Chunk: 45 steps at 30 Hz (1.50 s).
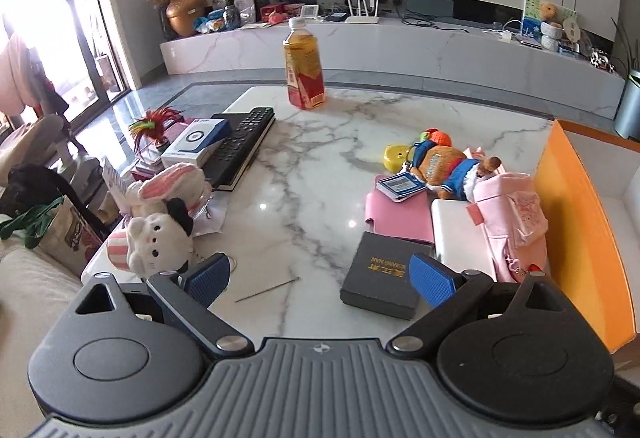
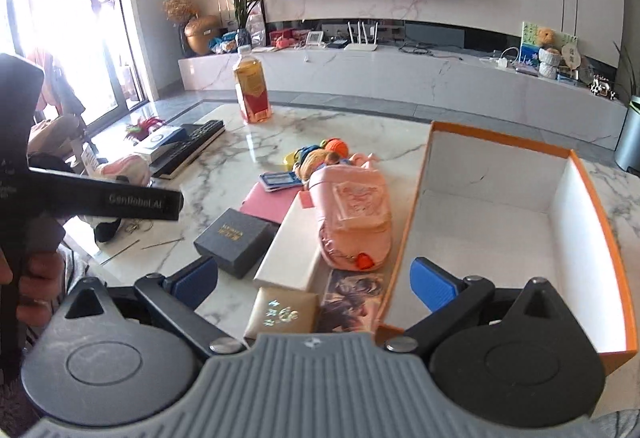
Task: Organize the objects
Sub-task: 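Move left tool to the black box while right tool moves to the gold-brown box, then close left tool on the black box while right tool grasps the gold-brown box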
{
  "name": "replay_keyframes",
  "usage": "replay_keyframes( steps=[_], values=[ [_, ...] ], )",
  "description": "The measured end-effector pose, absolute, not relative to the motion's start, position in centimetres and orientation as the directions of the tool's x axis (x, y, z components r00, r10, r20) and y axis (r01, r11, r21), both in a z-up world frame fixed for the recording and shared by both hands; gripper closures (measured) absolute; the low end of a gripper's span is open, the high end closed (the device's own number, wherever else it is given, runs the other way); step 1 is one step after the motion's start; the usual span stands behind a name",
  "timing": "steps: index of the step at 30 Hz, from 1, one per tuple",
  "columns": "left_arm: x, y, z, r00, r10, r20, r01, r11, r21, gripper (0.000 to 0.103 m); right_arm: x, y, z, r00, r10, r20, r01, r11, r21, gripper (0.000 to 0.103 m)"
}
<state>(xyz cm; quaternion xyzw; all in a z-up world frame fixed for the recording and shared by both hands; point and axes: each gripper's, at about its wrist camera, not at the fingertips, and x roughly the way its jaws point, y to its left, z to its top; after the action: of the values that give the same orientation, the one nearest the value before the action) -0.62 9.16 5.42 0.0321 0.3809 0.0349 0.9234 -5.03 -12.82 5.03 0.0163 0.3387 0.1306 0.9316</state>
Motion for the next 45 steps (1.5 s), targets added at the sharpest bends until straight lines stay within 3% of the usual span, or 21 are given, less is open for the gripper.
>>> replay_keyframes(
  steps=[3,7,11,17,20,22,28,32,38,45],
  values=[
    [-0.4,9.5,5.2,0.698,0.065,-0.713,-0.011,0.997,0.080,0.000,-5.1,-11.6,4.3,0.728,0.347,-0.591,-0.258,0.938,0.233,0.001],
    [0.9,9.0,4.4,0.667,0.024,-0.744,0.066,0.994,0.092,0.000,-4.2,-9.0,2.1,0.671,0.283,-0.685,-0.257,0.956,0.142,0.001],
    [3.2,8.4,2.3,0.614,0.011,-0.789,0.150,0.980,0.130,0.000,-2.8,-8.5,-0.2,0.630,0.247,-0.736,-0.190,0.968,0.162,0.001],
    [5.2,7.1,0.2,0.552,-0.069,-0.831,0.291,0.950,0.114,0.000,-2.2,-8.3,-2.6,0.634,0.165,-0.756,-0.149,0.985,0.090,0.003],
    [5.7,6.5,-1.1,0.520,-0.092,-0.850,0.331,0.938,0.101,0.000,-1.7,-8.8,-3.7,0.622,0.183,-0.761,-0.111,0.983,0.146,0.014],
    [6.2,6.0,-1.9,0.509,-0.066,-0.858,0.337,0.933,0.128,0.000,-1.4,-8.8,-4.3,0.611,0.203,-0.765,-0.116,0.979,0.168,0.024],
    [7.7,5.7,-3.6,0.464,-0.044,-0.884,0.346,0.928,0.135,0.000,-0.7,-7.9,-4.7,0.650,0.191,-0.736,-0.139,0.982,0.131,0.024],
    [8.4,5.3,-4.6,0.460,0.007,-0.888,0.341,0.922,0.184,0.000,-0.9,-7.9,-4.8,0.673,0.184,-0.716,-0.150,0.982,0.112,0.036],
    [9.5,5.1,-5.8,0.422,0.033,-0.906,0.316,0.931,0.182,0.000,-0.9,-8.3,-4.8,0.686,0.207,-0.697,-0.172,0.978,0.121,0.037],
    [10.4,7.1,-6.5,0.362,-0.064,-0.930,0.175,0.985,0.000,0.000,-1.4,-7.7,-4.6,0.711,0.240,-0.661,-0.236,0.967,0.096,0.042]
  ],
)
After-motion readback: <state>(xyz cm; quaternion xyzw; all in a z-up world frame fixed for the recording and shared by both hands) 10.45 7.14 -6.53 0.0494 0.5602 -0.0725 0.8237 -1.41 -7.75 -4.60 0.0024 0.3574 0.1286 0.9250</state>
